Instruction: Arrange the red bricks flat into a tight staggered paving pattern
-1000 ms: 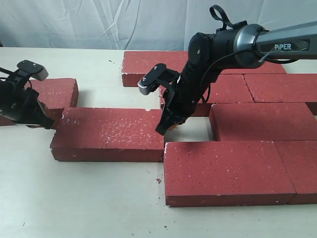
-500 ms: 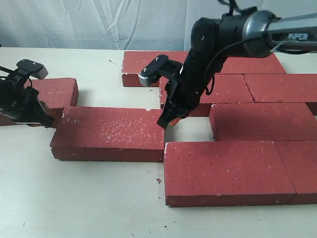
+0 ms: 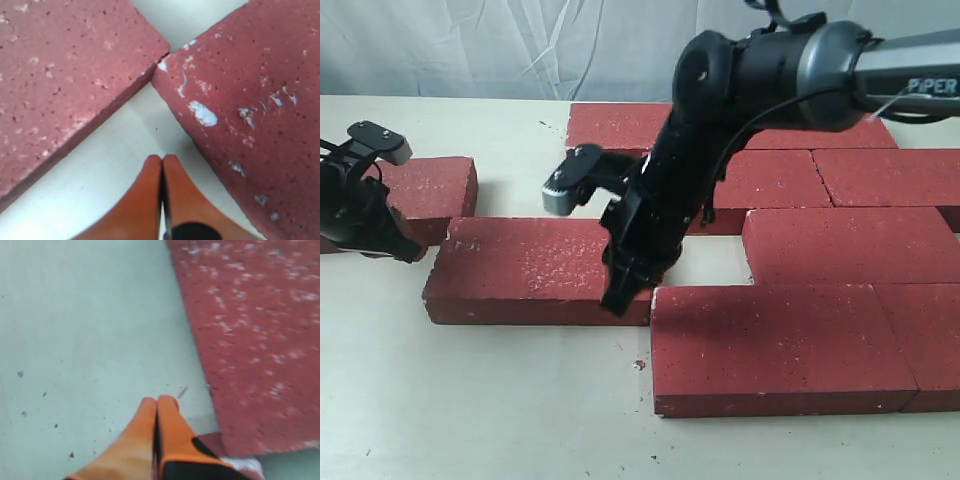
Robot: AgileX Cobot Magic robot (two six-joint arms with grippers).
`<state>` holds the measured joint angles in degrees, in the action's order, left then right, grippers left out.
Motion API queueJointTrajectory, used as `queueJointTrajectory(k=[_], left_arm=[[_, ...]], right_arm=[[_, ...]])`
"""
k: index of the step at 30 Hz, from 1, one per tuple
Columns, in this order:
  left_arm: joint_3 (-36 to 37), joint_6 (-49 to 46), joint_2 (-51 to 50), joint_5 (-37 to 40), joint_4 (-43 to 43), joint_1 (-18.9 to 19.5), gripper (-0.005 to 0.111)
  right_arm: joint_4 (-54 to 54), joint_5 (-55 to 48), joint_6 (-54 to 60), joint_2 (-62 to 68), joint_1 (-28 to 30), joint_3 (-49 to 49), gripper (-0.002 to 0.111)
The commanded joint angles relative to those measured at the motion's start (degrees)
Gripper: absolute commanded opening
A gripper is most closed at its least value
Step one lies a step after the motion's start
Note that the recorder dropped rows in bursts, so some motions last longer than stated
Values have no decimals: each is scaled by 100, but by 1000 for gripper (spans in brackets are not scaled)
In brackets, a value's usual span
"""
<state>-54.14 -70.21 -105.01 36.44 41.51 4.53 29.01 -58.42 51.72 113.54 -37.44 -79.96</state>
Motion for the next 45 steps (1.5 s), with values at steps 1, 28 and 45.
queueJointTrajectory(k=[1, 28, 45], left_arm=[[-12, 104, 71, -25, -7, -10, 0], [-12, -520, -127, 441, 587, -10, 0], [-12, -857, -127, 388, 1133, -10, 0]], right_arm=[[-483, -25, 209, 211, -297, 20, -1], [-1824, 1201, -680, 351, -369, 20, -1], [-1378, 548, -706, -244, -367, 20, -1]])
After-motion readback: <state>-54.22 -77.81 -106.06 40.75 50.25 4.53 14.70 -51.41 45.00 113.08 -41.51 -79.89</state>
